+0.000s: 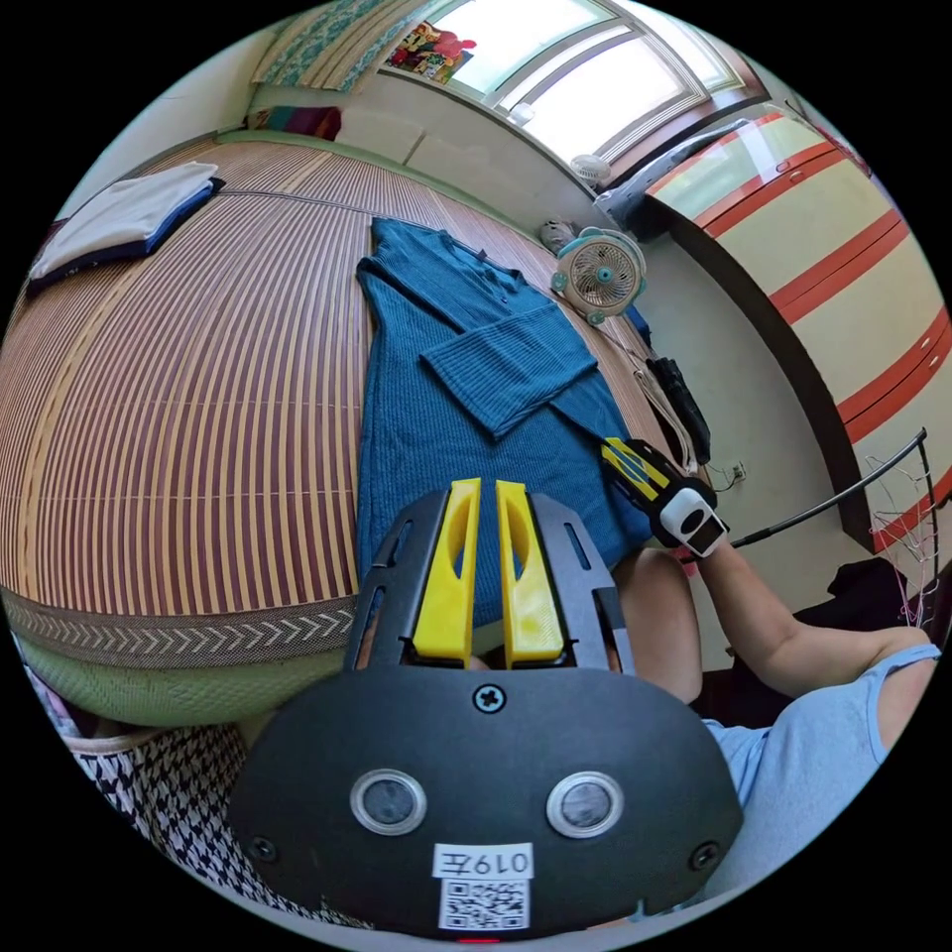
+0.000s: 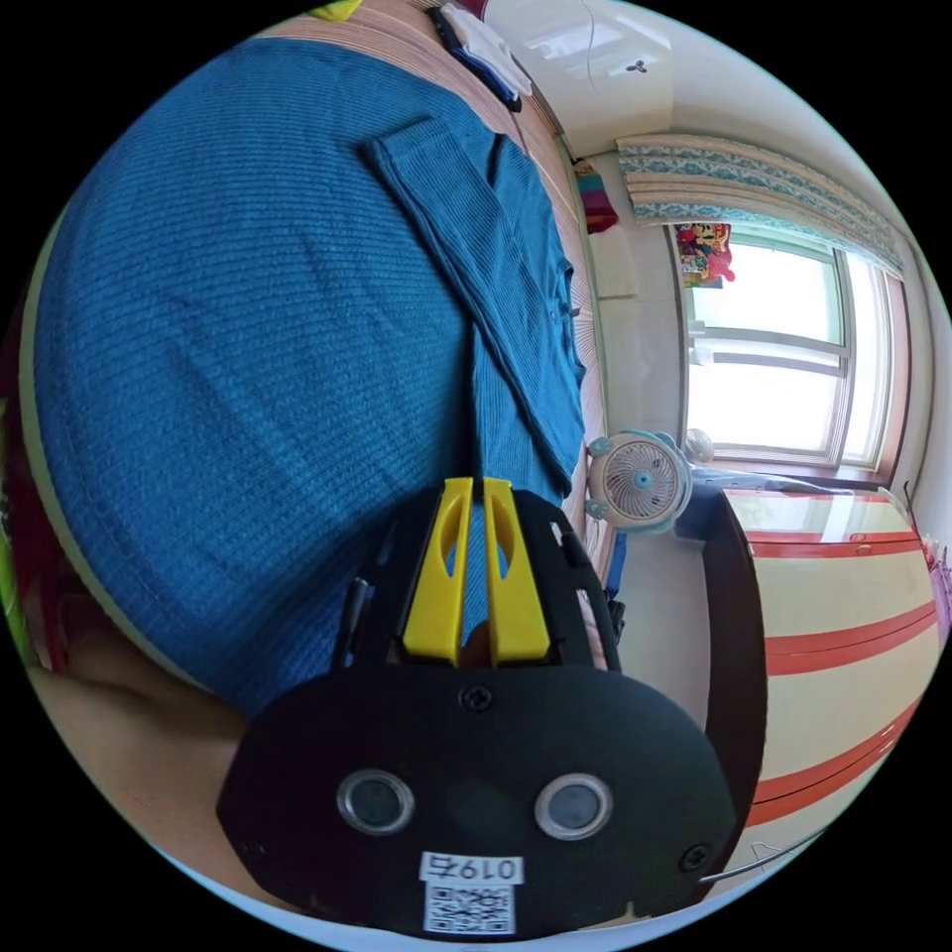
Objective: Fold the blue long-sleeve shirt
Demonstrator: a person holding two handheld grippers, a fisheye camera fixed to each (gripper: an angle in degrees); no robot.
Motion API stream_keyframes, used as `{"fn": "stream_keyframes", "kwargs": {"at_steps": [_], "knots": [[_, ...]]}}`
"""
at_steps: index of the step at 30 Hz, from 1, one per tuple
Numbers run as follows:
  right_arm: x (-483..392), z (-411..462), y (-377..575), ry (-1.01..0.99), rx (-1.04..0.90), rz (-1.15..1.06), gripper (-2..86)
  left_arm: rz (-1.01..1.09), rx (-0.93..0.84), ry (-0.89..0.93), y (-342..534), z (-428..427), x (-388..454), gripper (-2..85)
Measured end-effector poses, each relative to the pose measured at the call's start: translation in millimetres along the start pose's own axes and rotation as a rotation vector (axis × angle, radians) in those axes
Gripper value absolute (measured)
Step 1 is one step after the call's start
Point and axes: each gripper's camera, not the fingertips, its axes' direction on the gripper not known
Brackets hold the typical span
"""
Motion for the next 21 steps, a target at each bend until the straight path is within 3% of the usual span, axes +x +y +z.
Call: {"fn": "stream_keyframes", "kwargs": {"at_steps": [21], "knots": [[50,-32,-1,-0.002,0.037,-0.042,4.7,0.050,-0.011,-0.006,-30,52,18,1.1]]}}
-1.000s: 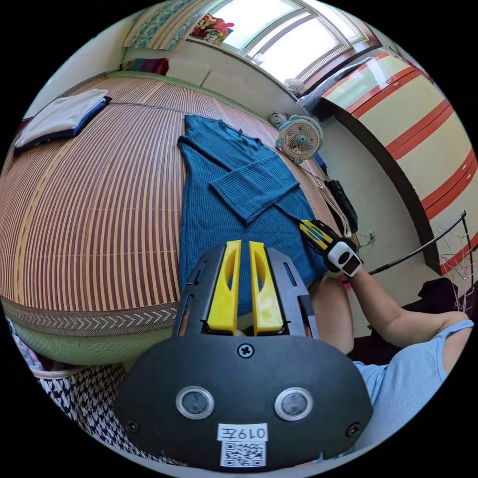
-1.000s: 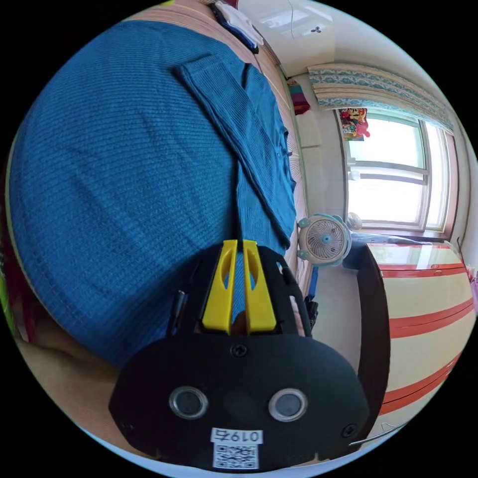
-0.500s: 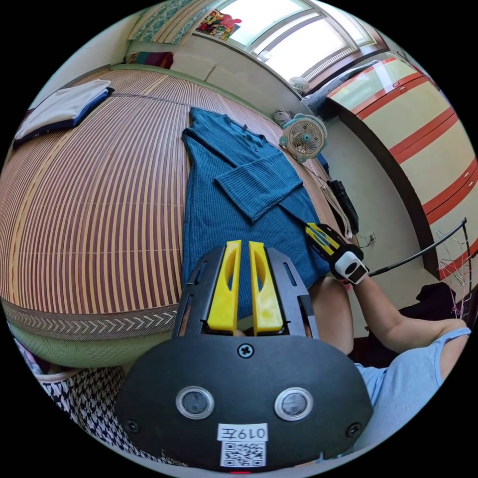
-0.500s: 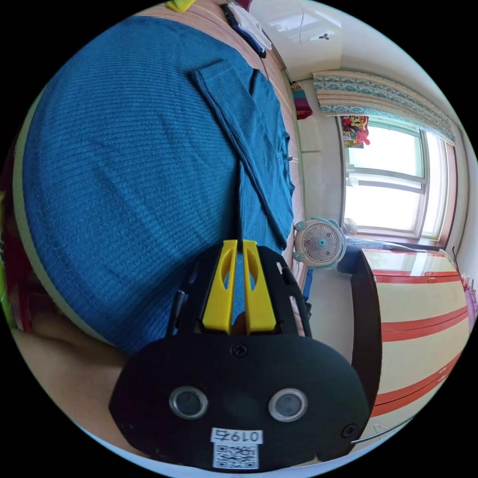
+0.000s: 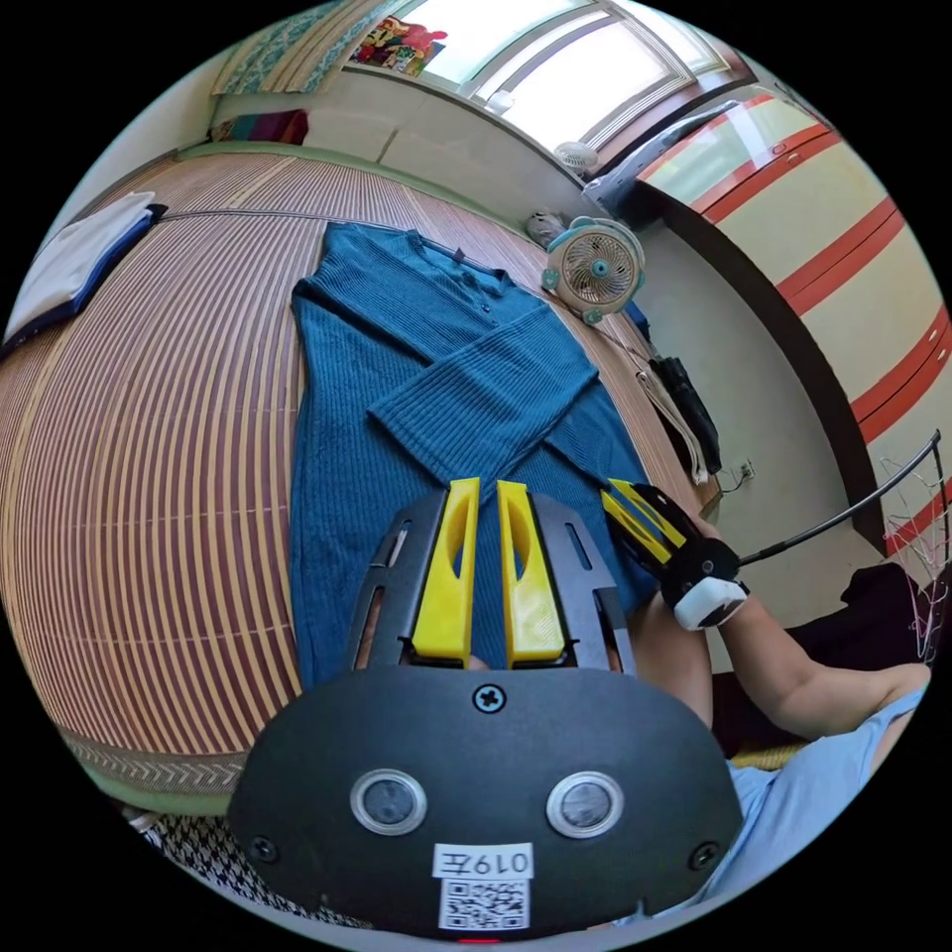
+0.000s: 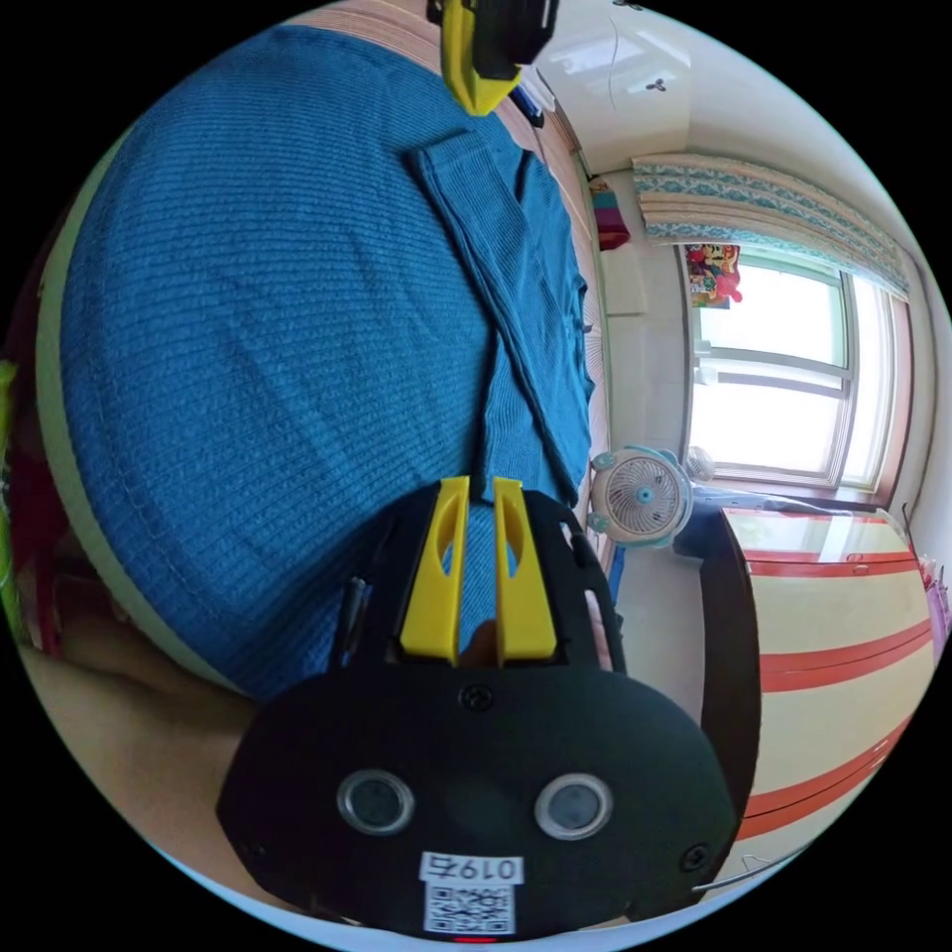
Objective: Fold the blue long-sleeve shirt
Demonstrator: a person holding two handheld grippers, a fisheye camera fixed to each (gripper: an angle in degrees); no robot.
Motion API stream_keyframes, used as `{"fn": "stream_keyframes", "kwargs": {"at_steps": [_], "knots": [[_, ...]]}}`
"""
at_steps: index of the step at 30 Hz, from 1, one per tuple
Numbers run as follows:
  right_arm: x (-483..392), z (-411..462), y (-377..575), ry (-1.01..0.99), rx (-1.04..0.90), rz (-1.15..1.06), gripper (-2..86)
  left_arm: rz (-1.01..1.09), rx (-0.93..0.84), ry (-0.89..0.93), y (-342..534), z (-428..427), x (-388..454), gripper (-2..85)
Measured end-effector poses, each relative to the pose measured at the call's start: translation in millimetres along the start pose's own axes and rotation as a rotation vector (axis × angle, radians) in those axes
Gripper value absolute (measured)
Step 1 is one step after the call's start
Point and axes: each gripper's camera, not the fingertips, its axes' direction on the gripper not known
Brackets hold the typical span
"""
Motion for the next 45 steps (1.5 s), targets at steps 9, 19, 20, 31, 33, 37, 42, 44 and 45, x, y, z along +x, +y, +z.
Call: {"fn": "stream_keyframes", "kwargs": {"at_steps": [9,19,20,31,33,37,42,44,45], "knots": [[51,-3,26,-0.026,0.005,0.006,4.2,-0.020,-0.088,-0.064,1,26,-7,1.4],[164,-5,118,-0.087,-0.020,0.271,5.2,0.185,-0.051,-0.365,41,-19,40,1.4],[195,-1,150,-0.136,-0.046,0.388,5.4,0.188,-0.040,-0.433,53,-31,44,1.4],[304,-3,413,-0.373,-0.207,0.880,0.7,0.004,-0.025,-0.310,146,-112,15,2.8],[315,-2,427,-0.409,-0.191,0.933,0.0,0.019,-0.041,-0.343,147,-106,22,3.2],[355,15,459,-0.505,-0.123,1.096,4.0,0.002,-0.018,-0.373,137,-101,27,5.5],[384,57,494,-0.664,-0.147,1.180,8.9,-0.125,-0.024,-0.313,125,-110,3,8.5],[392,68,506,-0.651,-0.179,1.196,8.7,-0.200,-0.036,-0.293,120,-115,-16,9.3],[394,71,508,-0.661,-0.181,1.203,8.7,-0.214,-0.033,-0.280,119,-117,-20,9.4]]}}
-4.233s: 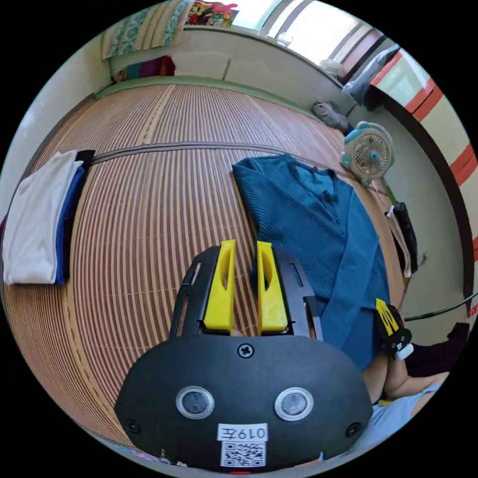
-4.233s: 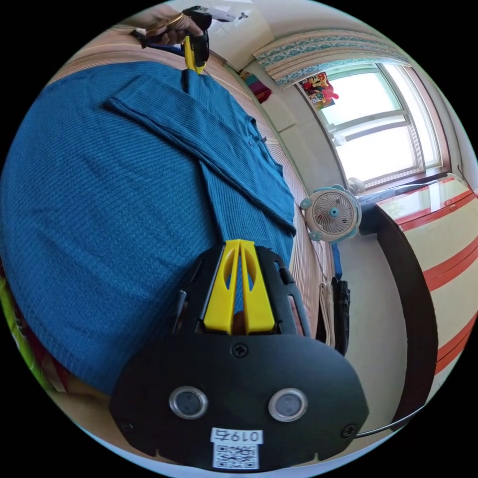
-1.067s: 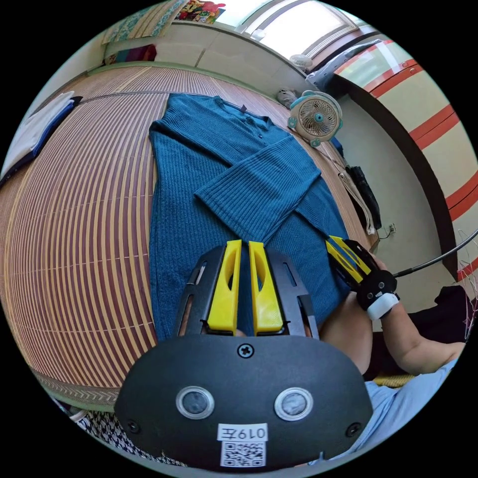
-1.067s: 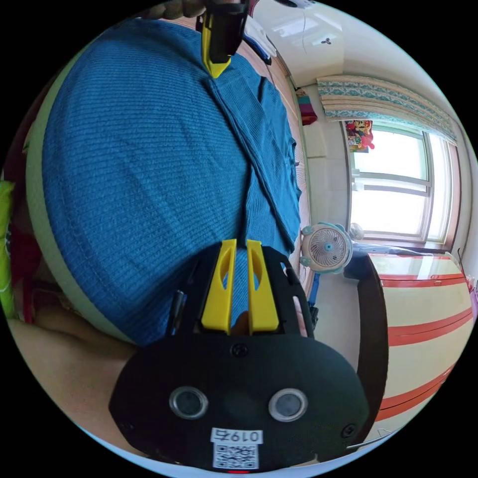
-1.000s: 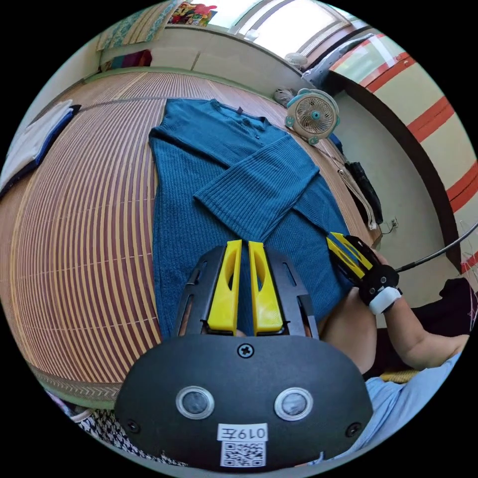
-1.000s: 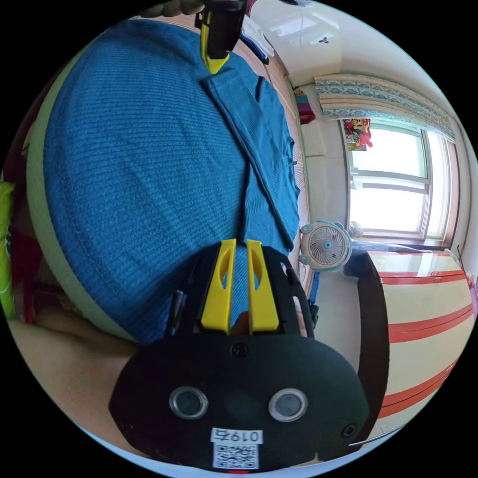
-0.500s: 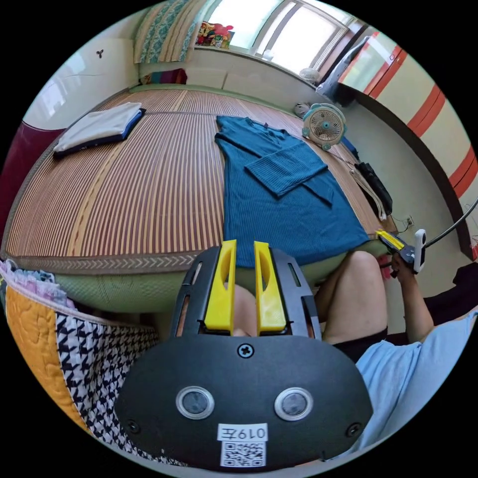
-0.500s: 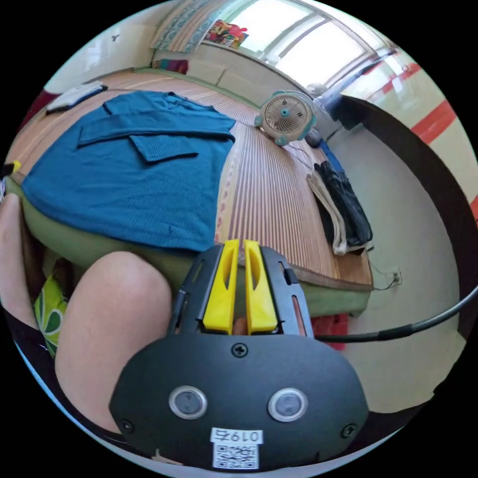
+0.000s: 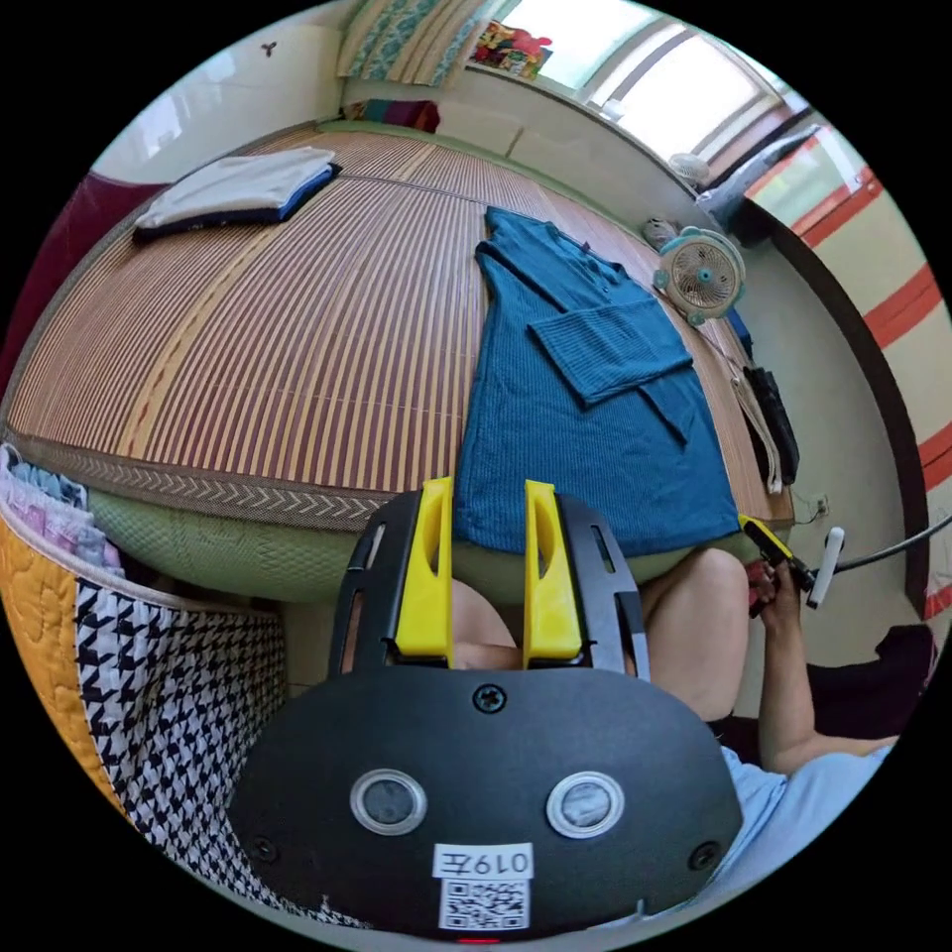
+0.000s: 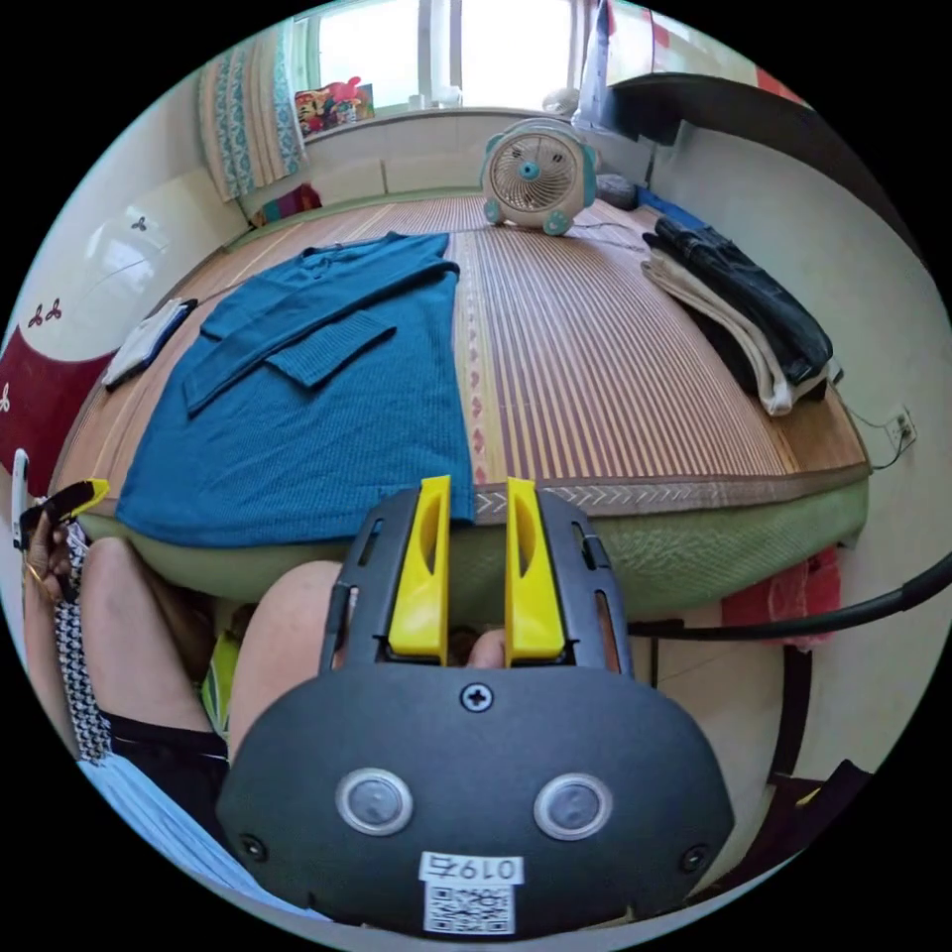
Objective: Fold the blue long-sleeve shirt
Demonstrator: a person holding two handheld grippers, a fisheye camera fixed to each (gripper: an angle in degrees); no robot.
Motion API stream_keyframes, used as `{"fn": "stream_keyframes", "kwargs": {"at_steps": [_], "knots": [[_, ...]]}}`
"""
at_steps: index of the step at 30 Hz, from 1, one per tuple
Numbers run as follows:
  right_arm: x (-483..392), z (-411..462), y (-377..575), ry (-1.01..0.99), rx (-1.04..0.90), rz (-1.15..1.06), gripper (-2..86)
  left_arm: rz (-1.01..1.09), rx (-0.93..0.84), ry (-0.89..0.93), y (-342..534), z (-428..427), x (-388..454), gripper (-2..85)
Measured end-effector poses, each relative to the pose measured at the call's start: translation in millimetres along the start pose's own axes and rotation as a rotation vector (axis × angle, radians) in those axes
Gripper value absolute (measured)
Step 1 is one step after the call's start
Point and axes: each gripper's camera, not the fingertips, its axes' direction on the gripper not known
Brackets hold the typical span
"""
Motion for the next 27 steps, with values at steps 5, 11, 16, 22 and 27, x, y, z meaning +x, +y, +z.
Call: {"fn": "stream_keyframes", "kwargs": {"at_steps": [5,11,16,22,27], "knots": [[24,3,-16,-0.081,-0.026,0.080,8.0,-0.070,-0.014,0.084,-13,1,-25,9.7],[21,-4,-38,-0.013,-0.048,0.054,6.5,-0.075,-0.053,0.126,-23,8,-41,9.6],[1,-15,-52,0.003,-0.048,0.008,2.9,-0.076,-0.058,0.077,-35,3,-41,9.2],[4,-17,-67,-0.051,-0.072,0.041,2.3,-0.024,-0.160,0.035,-53,7,-45,7.7],[-1,-23,-80,-0.070,-0.081,0.040,0.0,0.017,-0.210,0.035,-62,12,-40,3.7]]}}
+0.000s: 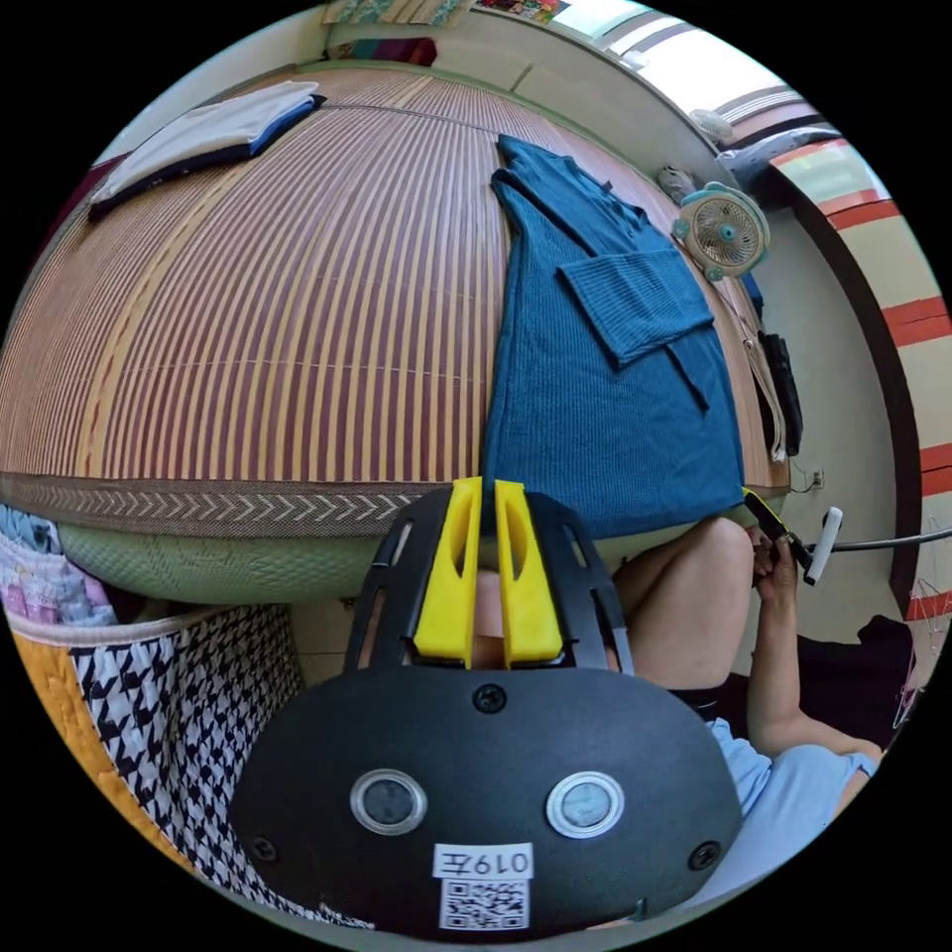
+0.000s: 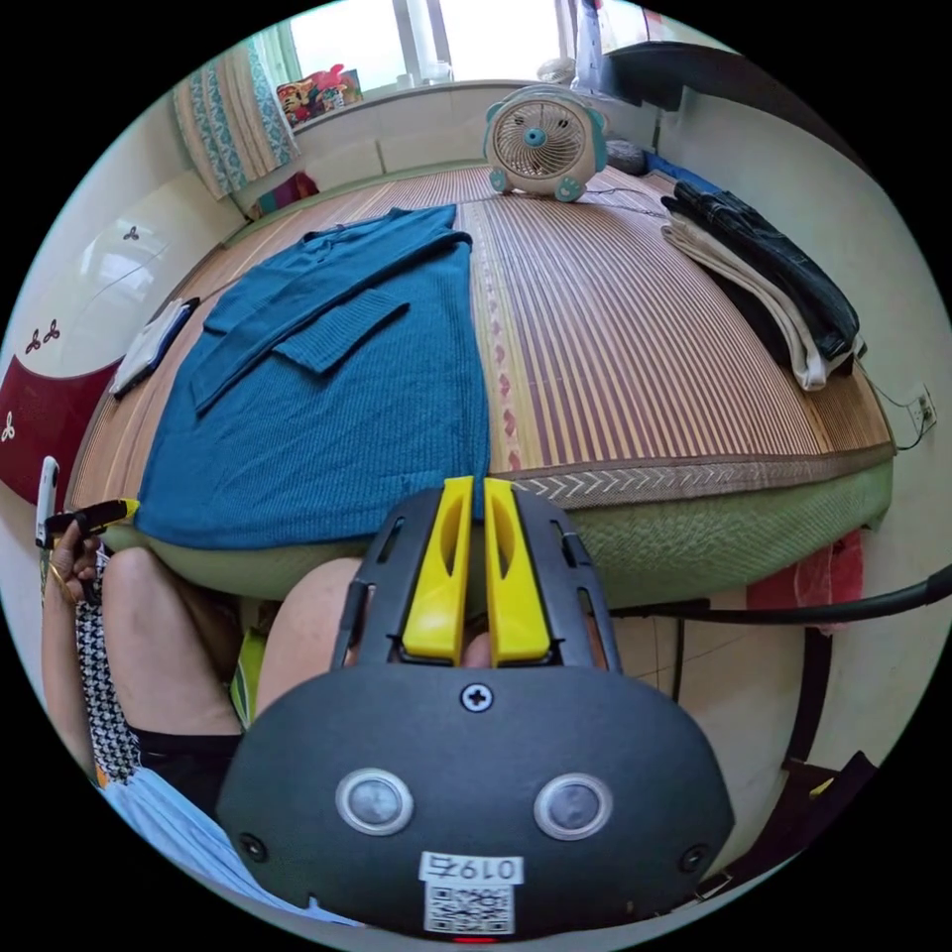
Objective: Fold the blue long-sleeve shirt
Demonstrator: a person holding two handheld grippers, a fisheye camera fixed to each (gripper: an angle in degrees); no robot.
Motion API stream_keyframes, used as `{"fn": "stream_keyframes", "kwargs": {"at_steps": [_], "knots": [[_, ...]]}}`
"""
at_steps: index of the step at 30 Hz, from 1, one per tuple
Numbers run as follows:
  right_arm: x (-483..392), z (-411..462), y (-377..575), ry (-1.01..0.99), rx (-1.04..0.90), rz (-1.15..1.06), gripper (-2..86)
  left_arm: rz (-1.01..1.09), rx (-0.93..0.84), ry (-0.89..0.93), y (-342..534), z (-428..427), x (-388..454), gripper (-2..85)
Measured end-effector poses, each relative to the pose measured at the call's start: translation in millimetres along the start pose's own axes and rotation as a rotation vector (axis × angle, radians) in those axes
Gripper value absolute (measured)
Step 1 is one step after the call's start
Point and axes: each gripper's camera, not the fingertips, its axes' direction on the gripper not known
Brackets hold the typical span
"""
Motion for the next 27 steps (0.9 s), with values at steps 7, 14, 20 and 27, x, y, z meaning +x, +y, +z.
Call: {"fn": "stream_keyframes", "kwargs": {"at_steps": [7,14,20,27], "knots": [[-18,-13,-11,0.052,-0.010,-0.020,-0.3,-0.020,-0.002,-0.012,-7,-9,-7,1.5],[-49,-22,-21,0.071,-0.051,-0.134,6.9,0.047,-0.057,0.018,-15,-13,0,2.9],[-36,-51,-18,0.015,-0.042,-0.165,9.7,0.080,0.037,0.093,-6,-37,-7,4.5],[-105,-75,-98,0.151,0.095,-0.275,8.0,0.149,0.179,-0.101,-45,-45,43,2.0]]}}
